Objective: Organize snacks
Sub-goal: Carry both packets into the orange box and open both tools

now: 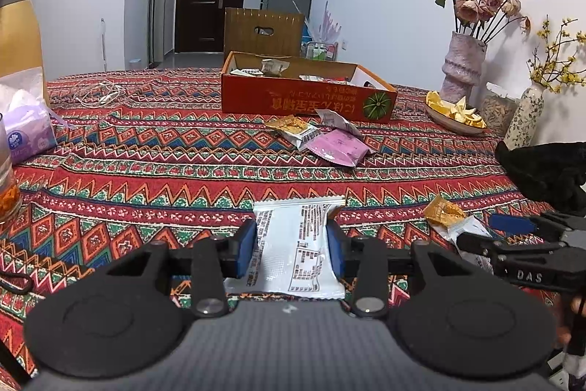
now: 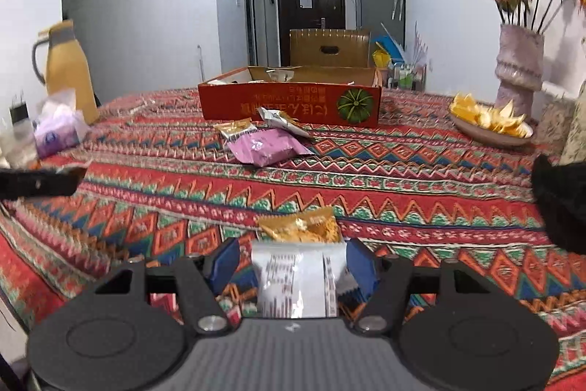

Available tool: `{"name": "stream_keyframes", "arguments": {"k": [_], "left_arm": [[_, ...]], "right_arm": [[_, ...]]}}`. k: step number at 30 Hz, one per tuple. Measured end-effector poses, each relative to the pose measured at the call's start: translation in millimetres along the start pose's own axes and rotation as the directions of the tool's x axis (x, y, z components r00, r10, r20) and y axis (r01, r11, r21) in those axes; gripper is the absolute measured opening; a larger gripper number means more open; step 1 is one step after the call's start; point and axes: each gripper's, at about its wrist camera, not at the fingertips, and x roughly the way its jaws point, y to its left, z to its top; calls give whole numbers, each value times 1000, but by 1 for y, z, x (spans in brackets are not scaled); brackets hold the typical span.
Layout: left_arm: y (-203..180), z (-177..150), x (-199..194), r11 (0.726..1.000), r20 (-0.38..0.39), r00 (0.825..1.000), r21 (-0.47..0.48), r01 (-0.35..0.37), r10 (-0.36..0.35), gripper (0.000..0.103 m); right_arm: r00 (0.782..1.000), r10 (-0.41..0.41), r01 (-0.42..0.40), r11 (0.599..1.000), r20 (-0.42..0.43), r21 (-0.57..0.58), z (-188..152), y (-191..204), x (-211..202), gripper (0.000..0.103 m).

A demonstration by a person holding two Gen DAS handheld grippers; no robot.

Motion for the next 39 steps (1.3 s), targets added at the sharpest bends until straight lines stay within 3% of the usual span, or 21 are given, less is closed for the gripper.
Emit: {"name": "stream_keyframes", "arguments": {"k": [3, 8, 15, 20, 24, 29, 34, 39], "left_arm": [[0, -3, 3, 1000, -9, 1000, -3, 10, -10, 41], [-3, -8, 7, 1000, -29, 999, 1, 20, -20, 41], [3, 0, 10, 1000, -20, 1000, -13, 20, -20, 41], [2, 17, 32, 999, -23, 999, -11, 35, -35, 41], [6, 55, 57, 997, 15, 997, -4, 75, -75, 41], [10, 129, 114, 995, 88, 991, 39, 93, -96, 41], [13, 197, 184, 995, 97, 991, 55, 82, -87, 41], [20, 235, 247, 997, 96, 993, 34, 67, -70, 41]], "right_arm": [[1000, -10, 9, 1000, -26, -4, -6, 0, -1, 63], [997, -2, 3, 1000, -71, 22, -17, -2, -2, 43], [1000, 28, -27, 998, 0, 55, -5, -6, -33, 41], [1000, 29, -30, 998, 8, 64, 15, -13, -18, 41], [999, 48, -49, 997, 13, 65, 40, -21, 8, 41], [995, 86, -85, 996, 57, -17, 105, -29, 62, 41], [990, 111, -105, 992, 83, -76, 180, -34, 136, 41], [989, 129, -124, 990, 78, -72, 233, -38, 202, 41]]}}
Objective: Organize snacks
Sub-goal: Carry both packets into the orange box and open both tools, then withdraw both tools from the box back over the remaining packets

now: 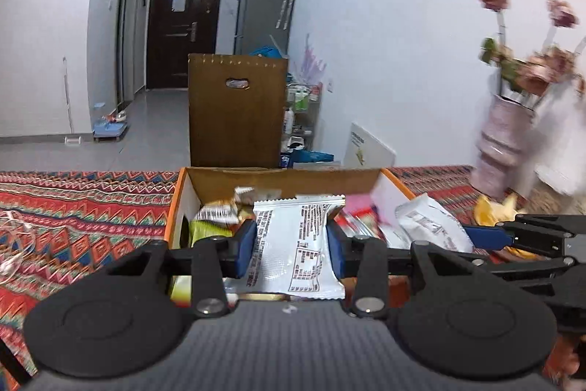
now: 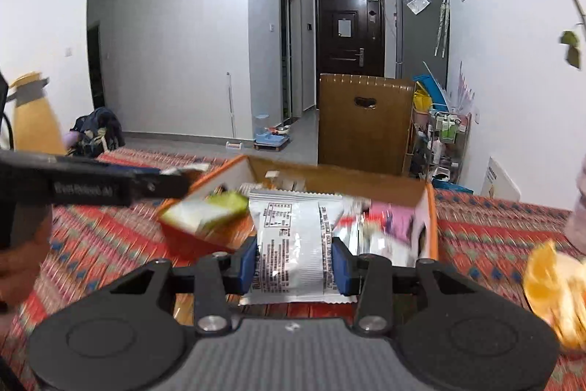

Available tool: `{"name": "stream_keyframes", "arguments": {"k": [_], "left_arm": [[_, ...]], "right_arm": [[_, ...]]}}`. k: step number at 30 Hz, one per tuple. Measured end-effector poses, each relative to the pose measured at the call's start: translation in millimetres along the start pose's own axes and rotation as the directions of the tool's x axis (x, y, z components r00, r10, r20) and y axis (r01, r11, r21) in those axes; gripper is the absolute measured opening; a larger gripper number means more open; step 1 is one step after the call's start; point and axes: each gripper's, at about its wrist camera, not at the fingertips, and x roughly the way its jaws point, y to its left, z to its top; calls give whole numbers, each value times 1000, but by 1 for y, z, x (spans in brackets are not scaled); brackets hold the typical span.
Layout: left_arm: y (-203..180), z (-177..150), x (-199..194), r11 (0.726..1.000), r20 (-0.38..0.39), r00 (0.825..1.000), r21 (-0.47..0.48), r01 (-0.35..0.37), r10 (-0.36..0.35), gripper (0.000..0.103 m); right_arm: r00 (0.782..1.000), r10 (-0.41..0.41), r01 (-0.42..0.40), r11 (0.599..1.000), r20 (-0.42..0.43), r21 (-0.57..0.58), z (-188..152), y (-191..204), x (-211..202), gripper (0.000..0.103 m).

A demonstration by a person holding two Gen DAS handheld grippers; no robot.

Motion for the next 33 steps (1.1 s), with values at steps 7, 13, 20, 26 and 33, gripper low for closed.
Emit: {"name": "stream_keyframes", "arguments": {"k": [7, 13, 20, 26, 33], "left_arm": [[25, -9, 86, 996, -103, 994, -68, -53, 46, 43], [32, -27, 102, 998, -143, 989, -41, -53, 46, 73], [28, -23, 97, 999, -129, 991, -36, -37, 32, 78], [24, -22, 94, 999, -125, 992, -19, -38, 35, 79], [13, -14, 37, 999, -79, 996, -5, -46, 45, 79]], "right_arm": [[995, 1, 4, 999, -100, 49, 5, -10, 95, 42], [983, -10, 19, 999, -185, 46, -15, -11, 136, 63], [984, -24, 31, 999, -176, 37, -17, -12, 136, 69], [987, -30, 37, 999, -155, 39, -15, -15, 131, 76], [996, -38, 42, 998, -83, 50, -5, -10, 89, 77]]}}
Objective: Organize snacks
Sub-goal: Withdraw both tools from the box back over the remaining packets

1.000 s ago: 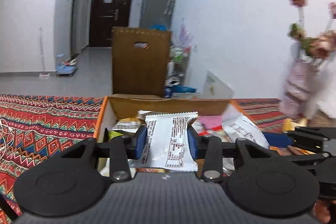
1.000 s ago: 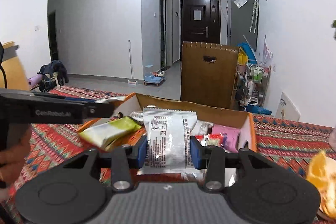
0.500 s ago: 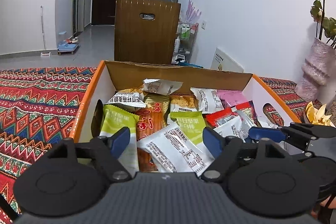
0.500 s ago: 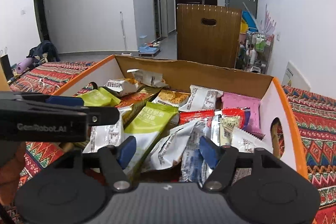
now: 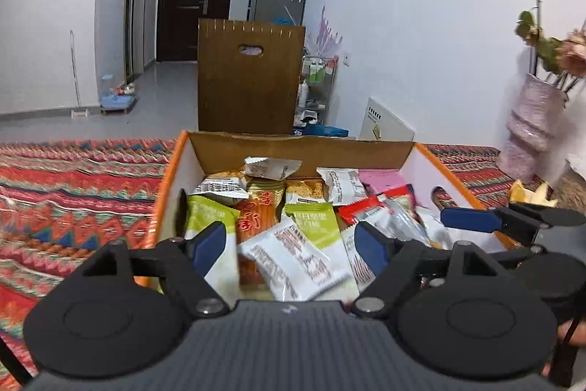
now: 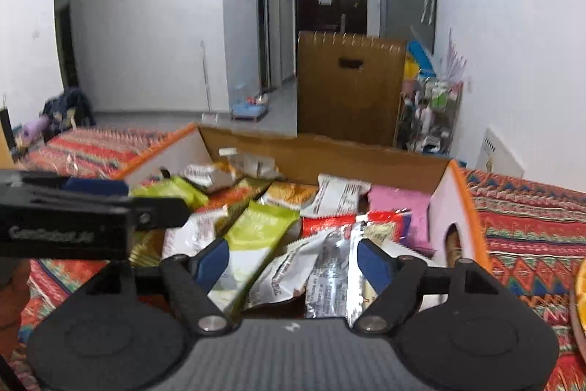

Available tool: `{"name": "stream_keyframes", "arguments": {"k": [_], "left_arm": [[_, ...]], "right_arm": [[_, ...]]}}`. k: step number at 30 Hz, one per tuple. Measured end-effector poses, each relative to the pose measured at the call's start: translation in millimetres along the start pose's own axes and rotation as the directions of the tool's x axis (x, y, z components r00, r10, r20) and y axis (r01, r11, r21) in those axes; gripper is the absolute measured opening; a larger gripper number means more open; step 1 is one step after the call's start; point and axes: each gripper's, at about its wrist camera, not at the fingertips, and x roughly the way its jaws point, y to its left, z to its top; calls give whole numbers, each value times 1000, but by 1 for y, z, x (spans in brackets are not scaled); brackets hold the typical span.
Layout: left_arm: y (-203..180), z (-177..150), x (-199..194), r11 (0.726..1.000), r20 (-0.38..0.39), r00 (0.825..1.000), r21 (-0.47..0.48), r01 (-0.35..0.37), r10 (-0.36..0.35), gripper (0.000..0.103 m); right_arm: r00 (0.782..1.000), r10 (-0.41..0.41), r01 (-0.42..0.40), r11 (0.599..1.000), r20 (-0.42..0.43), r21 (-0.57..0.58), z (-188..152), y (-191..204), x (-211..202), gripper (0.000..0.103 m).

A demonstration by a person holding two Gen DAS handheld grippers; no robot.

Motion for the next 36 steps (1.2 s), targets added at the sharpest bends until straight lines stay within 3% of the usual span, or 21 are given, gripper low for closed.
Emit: {"name": "stream_keyframes", "arguments": {"k": [6, 12, 15, 22, 26, 30, 36], "left_arm": [[-13, -4, -87, 1000, 77, 997, -10, 6, -5, 83], [-36, -31, -160, 1000, 112, 994, 19, -7, 5, 87], [-42, -56, -197, 1000, 127, 992, 4, 2, -3, 100], [-56, -139, -266, 997, 168, 983, 18, -81, 77, 103], [-58, -185, -294, 994, 147, 984, 10, -107, 105, 103], [-57, -222, -307, 995, 64, 994, -51, -87, 90, 103], [-54, -249, -306, 994, -13, 995, -39, -98, 97, 103]], "right_arm": [[999, -17, 19, 999, 49, -26, -4, 10, -78, 82], [995, -32, 33, 999, 97, -11, -24, 18, -155, 86], [994, -31, 32, 999, 107, -13, -43, 24, -190, 87], [991, -40, 43, 999, 126, -27, -114, 41, -260, 94], [993, -32, 35, 999, 117, -19, -160, 51, -292, 97], [996, -43, 45, 999, 76, -16, -208, 63, -314, 97], [999, -51, 50, 999, 12, 20, -255, 68, -326, 98]]}}
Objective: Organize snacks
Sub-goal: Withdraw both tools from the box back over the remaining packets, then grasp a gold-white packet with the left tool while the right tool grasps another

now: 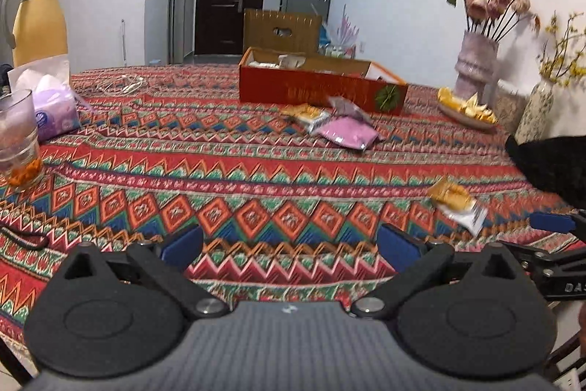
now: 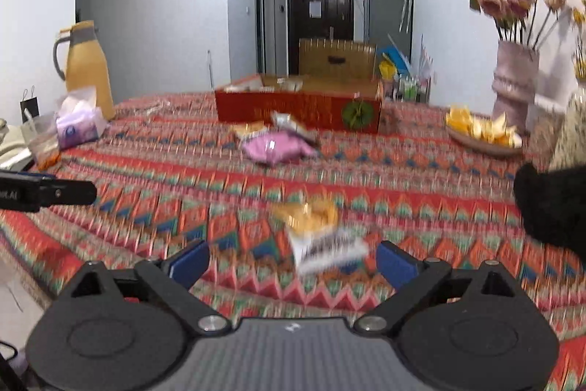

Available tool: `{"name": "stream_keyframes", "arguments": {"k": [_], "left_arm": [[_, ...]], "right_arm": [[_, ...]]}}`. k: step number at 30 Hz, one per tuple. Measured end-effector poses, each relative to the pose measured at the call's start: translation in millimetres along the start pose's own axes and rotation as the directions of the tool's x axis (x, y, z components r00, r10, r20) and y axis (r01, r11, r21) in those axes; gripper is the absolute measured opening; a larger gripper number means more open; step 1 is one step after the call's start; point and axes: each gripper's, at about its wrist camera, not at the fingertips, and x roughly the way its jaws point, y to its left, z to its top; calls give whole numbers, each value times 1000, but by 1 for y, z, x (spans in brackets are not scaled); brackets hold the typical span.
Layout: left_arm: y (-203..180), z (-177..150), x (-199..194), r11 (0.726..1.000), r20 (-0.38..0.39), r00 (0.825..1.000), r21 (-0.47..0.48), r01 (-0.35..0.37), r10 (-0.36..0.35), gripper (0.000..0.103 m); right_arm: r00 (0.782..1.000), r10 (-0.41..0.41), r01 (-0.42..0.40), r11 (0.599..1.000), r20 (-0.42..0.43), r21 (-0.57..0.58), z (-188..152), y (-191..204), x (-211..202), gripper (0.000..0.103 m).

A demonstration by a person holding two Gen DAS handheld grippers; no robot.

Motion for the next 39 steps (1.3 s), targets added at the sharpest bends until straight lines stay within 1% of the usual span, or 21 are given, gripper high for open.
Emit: {"name": "stream_keyframes", "arguments": {"k": [2, 6, 14, 18, 19, 22, 27, 28, 29, 30, 31, 36, 38, 39], "left_arm": [[1, -2, 3, 1000, -12, 1000, -3, -5, 5, 103], [-2, 0, 9, 1000, -20, 1000, -1, -2, 2, 103], [-8, 8, 29, 1000, -51, 999, 19, 4, -3, 103], [-8, 14, 42, 1000, -65, 998, 22, 7, -6, 103], [-8, 15, 46, 1000, -68, 998, 22, 9, -8, 103], [-8, 21, 57, 1000, -78, 997, 19, 16, -15, 103], [-9, 35, 83, 999, -87, 996, 29, 23, -20, 103], [-9, 39, 89, 999, -87, 996, 29, 20, -17, 103], [-9, 42, 94, 999, -86, 996, 30, 19, -16, 103], [-9, 46, 100, 999, -84, 996, 31, 15, -12, 103], [-8, 51, 105, 999, -81, 997, 32, 9, -6, 103], [-6, 84, 141, 1000, -40, 999, 13, -12, 12, 103], [-4, 100, 162, 1000, -53, 998, -20, -21, 20, 102], [-2, 108, 172, 999, -54, 998, -49, -15, 13, 102]], "right_arm": [[1000, -6, 6, 1000, -12, 1, -7, 0, -1, 98], [999, -22, 22, 1000, -24, 12, -9, -5, 5, 98], [999, -4, 5, 1000, -45, 20, 1, -11, 29, 96], [998, -10, 11, 1000, -57, 14, 9, -14, 45, 94], [998, -11, 12, 1000, -57, 14, 11, -15, 48, 91], [998, -5, 6, 1000, -62, 11, 19, -18, 62, 88], [995, -15, 15, 1000, -101, 3, 30, -27, 91, 75], [995, -25, 25, 1000, -96, -5, 33, -28, 95, 70], [995, -25, 24, 1000, -95, -4, 35, -29, 98, 61], [996, -18, 19, 1000, -93, 5, 38, -32, 101, 55], [996, -18, 19, 1000, -91, 11, 41, -35, 104, 46], [996, -11, 14, 999, -92, 33, 52, -47, 121, 46], [995, -13, 16, 999, -95, 30, 58, -49, 129, 46], [995, -13, 16, 999, -95, 28, 60, -50, 134, 46]]}}
